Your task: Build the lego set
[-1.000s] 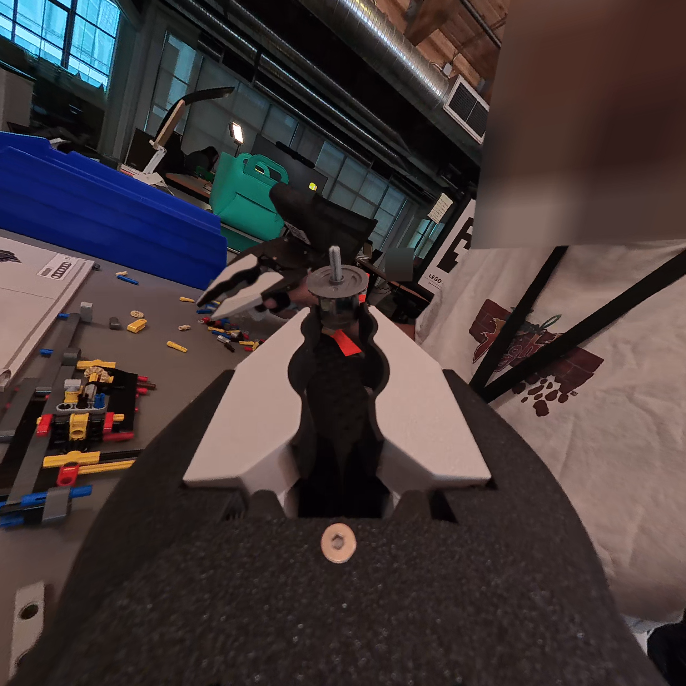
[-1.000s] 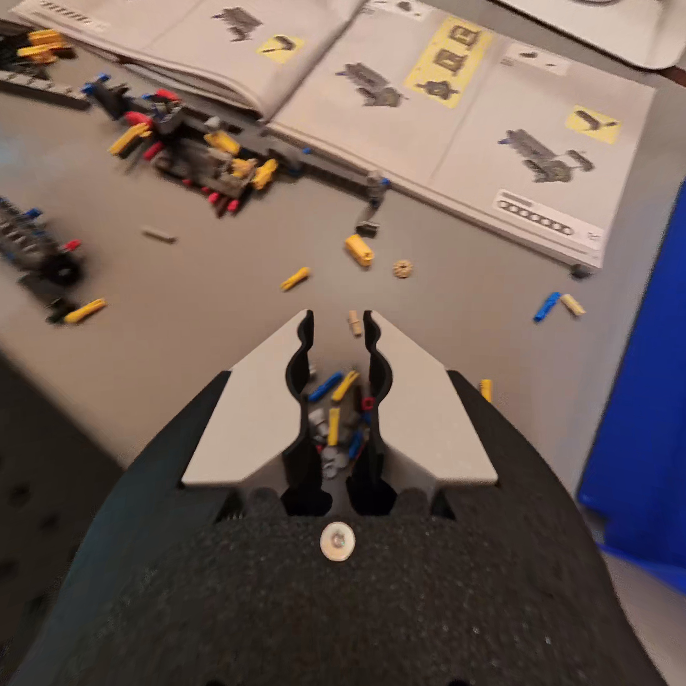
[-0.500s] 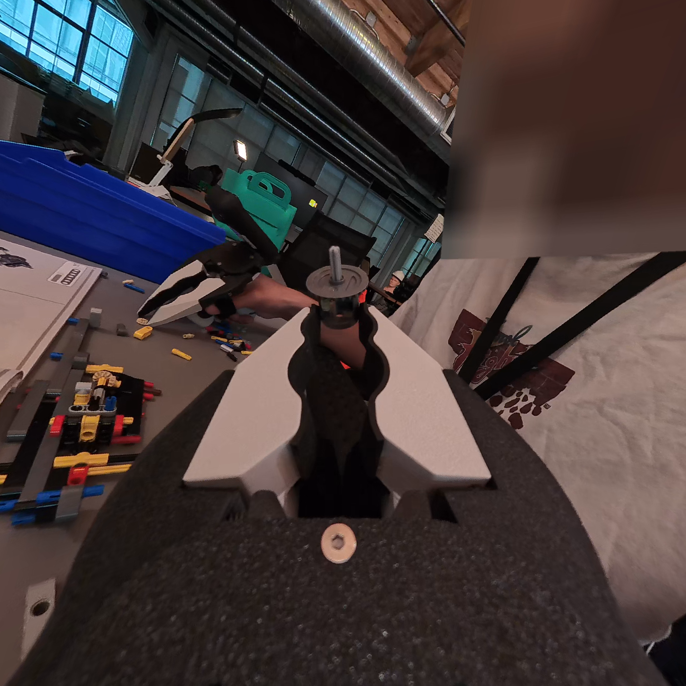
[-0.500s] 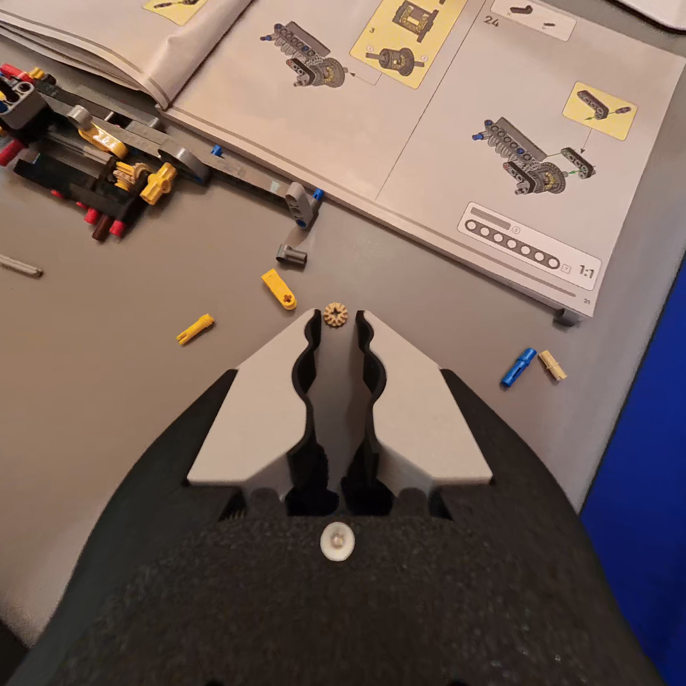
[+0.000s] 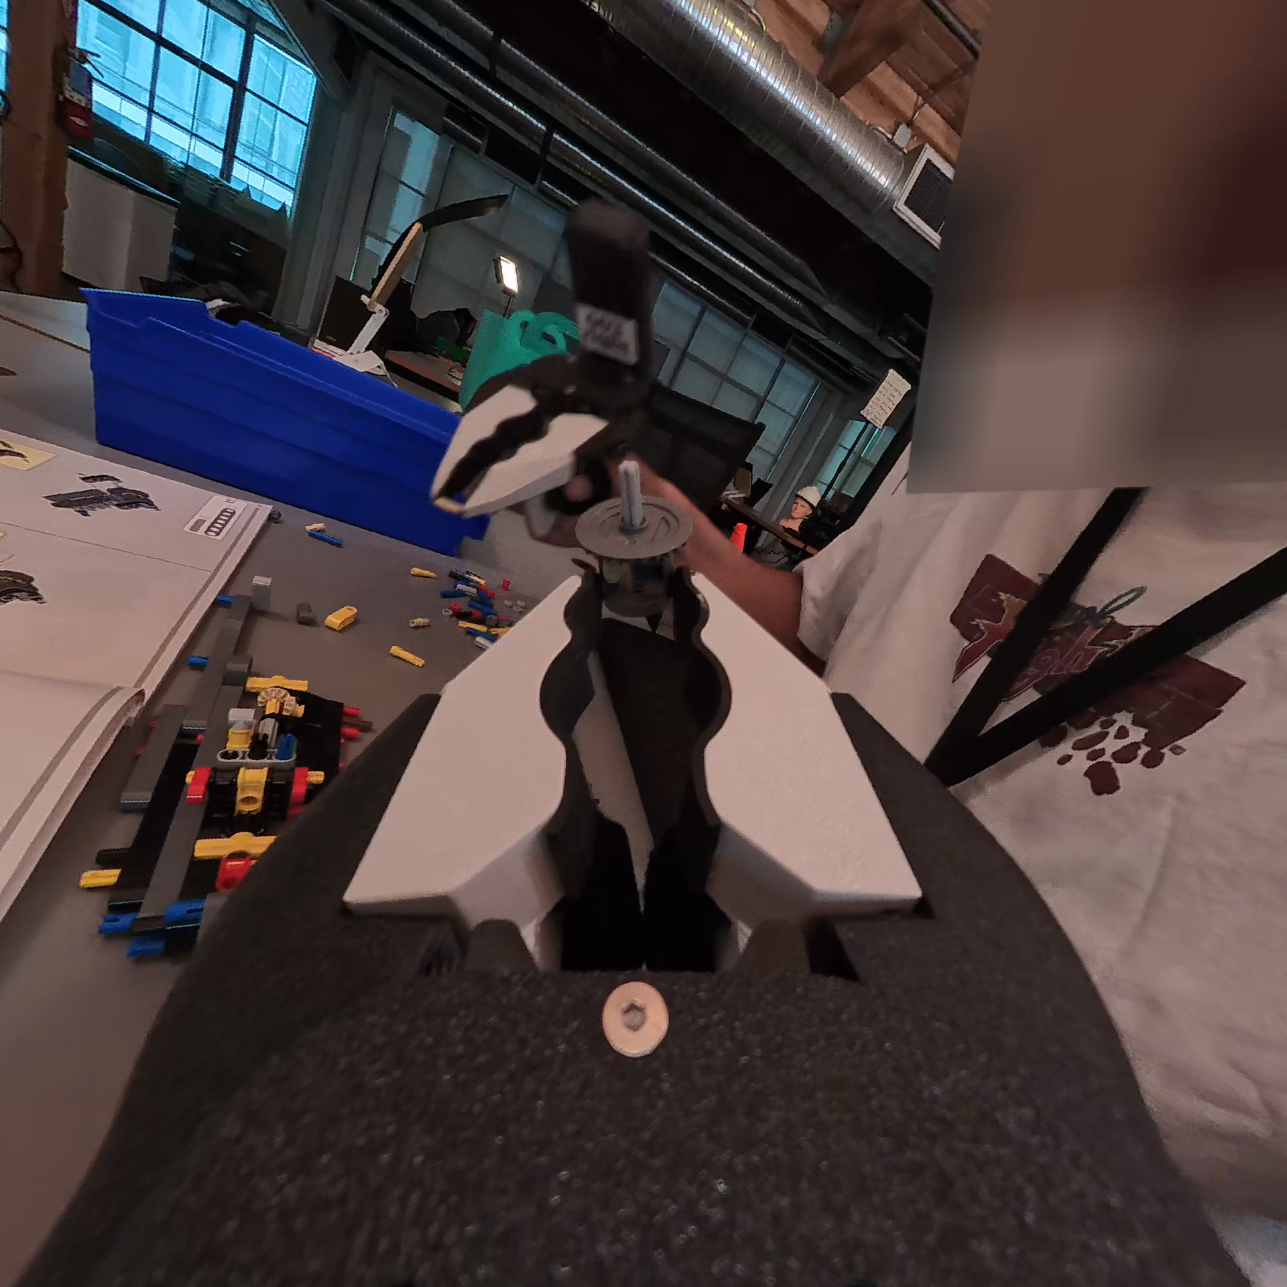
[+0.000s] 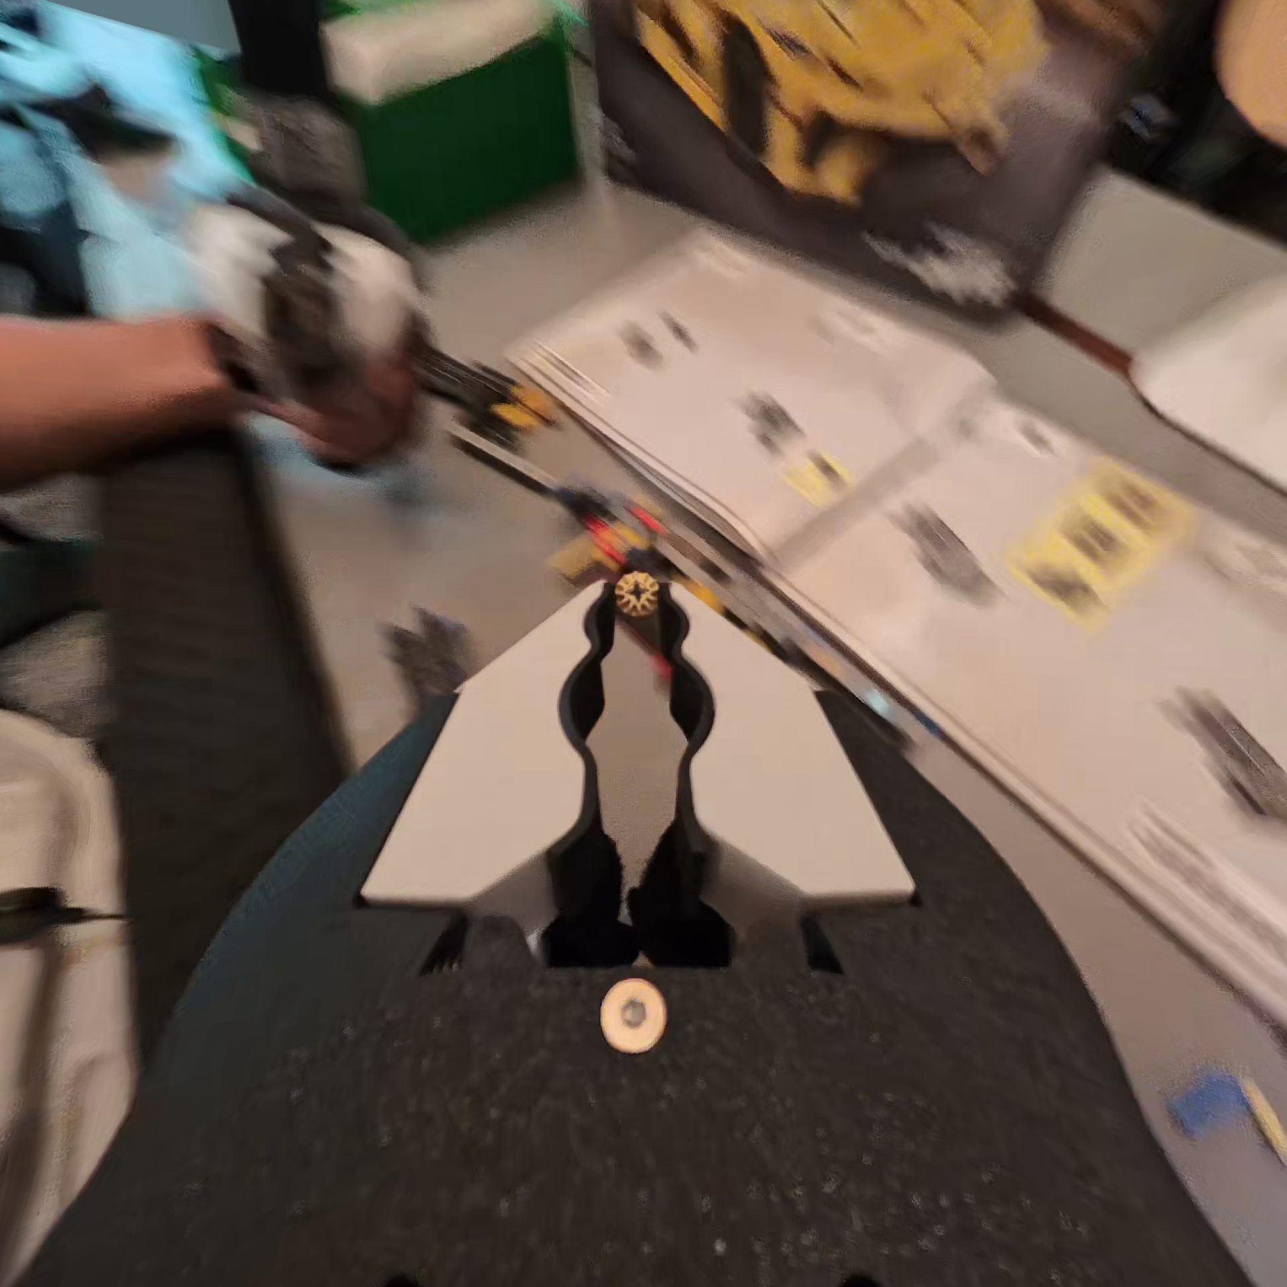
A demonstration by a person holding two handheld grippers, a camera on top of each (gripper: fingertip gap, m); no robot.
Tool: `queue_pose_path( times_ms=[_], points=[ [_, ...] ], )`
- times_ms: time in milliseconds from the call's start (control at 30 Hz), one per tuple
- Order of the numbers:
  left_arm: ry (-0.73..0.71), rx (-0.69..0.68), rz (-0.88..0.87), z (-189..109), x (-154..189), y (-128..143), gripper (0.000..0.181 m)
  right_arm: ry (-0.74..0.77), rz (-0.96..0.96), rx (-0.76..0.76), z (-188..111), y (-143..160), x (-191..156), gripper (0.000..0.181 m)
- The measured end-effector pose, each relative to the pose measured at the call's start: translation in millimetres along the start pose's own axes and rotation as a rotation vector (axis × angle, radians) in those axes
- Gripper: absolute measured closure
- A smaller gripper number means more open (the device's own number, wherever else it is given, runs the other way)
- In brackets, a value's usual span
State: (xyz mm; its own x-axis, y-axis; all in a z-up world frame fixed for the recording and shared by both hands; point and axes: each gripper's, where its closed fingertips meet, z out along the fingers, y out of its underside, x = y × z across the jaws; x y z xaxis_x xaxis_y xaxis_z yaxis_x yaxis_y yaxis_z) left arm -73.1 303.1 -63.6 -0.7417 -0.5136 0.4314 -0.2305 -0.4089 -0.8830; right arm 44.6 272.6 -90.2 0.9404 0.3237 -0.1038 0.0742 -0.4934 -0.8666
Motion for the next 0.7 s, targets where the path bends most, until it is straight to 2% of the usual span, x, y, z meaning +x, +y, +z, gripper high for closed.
queue_pose_path(
  times_ms=[67,167,300,700],
  points=[
    [0.003,-0.005,0.013,2.1,2.1,1.0,0.162,-0.14,-0.08,0.034,12.6,-35.1,-57.1,0.17],
    [0.004,-0.003,0.033,3.8,5.2,0.1,0.162,-0.175,-0.195,-0.004,32.7,-50.8,-98.6,0.17],
    [0.015,0.014,0.063,4.2,12.6,-3.7,0.162,-0.177,-0.211,-0.056,43.9,-56.8,-112.3,0.17],
    [0.062,0.057,0.09,7.0,30.7,-13.0,0.162,-0.142,-0.232,-0.197,38.5,-73.7,-127.4,0.169]
  ],
)
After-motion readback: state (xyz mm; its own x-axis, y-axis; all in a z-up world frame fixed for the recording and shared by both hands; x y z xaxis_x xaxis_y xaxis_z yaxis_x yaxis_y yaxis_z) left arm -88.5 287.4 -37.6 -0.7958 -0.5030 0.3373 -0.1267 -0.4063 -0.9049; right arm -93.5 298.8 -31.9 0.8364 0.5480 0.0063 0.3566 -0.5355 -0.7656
